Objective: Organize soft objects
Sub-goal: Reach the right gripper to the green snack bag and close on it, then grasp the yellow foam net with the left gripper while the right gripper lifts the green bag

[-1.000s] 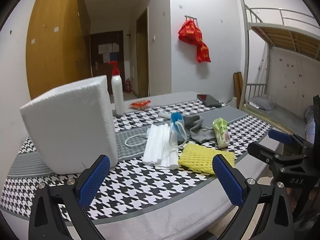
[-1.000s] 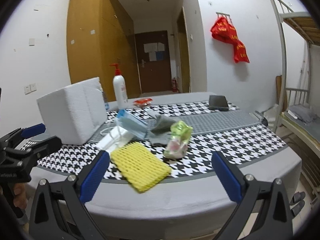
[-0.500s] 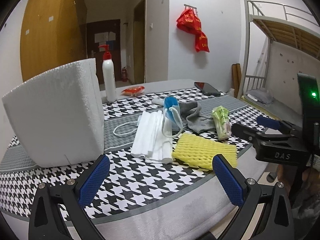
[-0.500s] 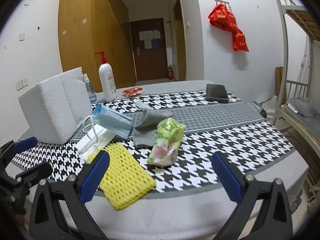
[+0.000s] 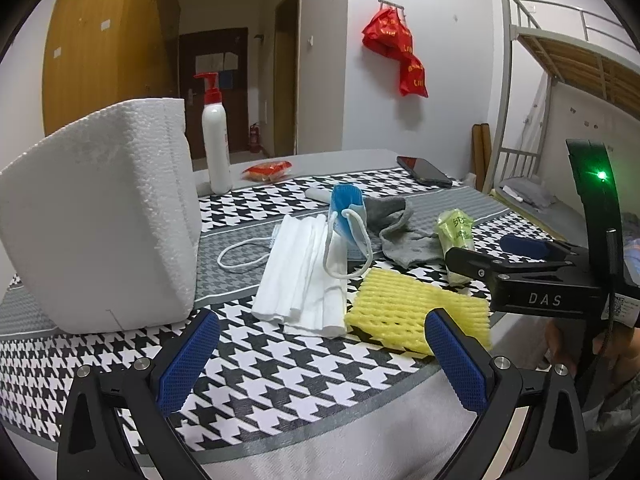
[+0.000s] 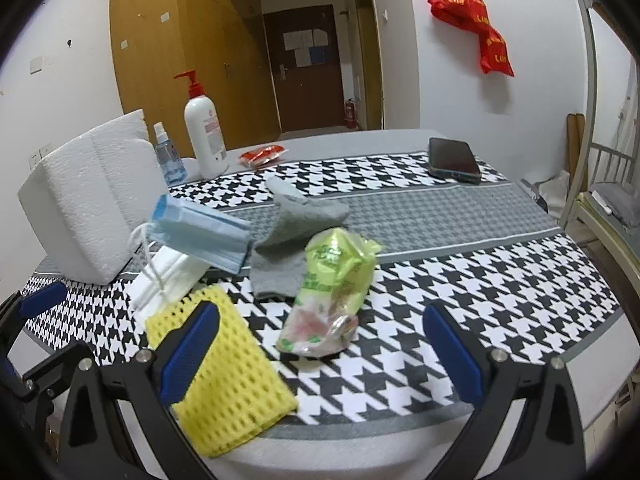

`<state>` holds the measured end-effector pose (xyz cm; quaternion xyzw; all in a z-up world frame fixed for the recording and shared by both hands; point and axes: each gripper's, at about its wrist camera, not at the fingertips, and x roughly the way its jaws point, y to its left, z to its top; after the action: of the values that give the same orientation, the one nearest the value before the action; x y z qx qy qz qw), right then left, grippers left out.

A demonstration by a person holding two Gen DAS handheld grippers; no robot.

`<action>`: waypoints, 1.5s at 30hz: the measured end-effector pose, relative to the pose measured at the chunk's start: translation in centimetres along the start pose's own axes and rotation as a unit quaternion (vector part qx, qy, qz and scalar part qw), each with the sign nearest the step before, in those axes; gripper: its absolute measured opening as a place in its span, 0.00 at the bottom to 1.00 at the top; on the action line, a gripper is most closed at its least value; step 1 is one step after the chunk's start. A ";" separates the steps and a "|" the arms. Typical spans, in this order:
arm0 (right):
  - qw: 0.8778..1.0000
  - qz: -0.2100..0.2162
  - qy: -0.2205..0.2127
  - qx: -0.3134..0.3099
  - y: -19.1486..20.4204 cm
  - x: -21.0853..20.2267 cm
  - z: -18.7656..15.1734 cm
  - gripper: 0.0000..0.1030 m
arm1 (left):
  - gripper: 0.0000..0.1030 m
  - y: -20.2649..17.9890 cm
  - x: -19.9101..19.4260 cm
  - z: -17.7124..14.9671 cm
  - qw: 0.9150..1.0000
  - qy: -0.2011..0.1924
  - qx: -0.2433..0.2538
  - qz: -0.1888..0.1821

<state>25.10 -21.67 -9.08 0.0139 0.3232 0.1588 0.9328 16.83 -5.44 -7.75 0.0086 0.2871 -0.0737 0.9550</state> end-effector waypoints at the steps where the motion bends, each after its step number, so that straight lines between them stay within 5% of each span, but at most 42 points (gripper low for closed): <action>1: 1.000 0.000 0.003 0.000 -0.1 0.1 0.1 1.00 | 0.99 -0.1 0.2 0.1 1.000 0.001 0.000 -0.002; 7: 1.000 0.015 0.022 -0.010 -0.4 1.3 0.3 0.75 | 0.99 -1.2 1.1 0.3 1.000 0.012 0.007 -0.008; 17: 0.999 0.022 0.049 -0.010 -1.2 2.4 0.1 0.52 | 0.99 -2.8 2.2 0.3 0.999 0.034 0.009 -0.012; 22: 0.998 0.030 0.050 0.000 -2.2 2.6 0.0 0.32 | 0.99 -3.8 3.2 0.2 0.999 0.049 0.011 -0.014; 37: 0.999 0.020 0.025 0.026 -5.9 -0.2 -0.6 0.31 | 0.99 -7.3 5.2 0.1 0.997 0.076 0.034 0.002; 45: 0.999 0.020 0.018 0.037 -7.5 -1.2 -1.0 0.31 | 0.90 -8.0 6.1 0.4 0.996 0.086 0.033 0.003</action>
<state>25.79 -29.20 -10.08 0.0522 0.3449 0.1660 0.9224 20.92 -14.18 -10.57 0.0475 0.3652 -0.0793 0.9263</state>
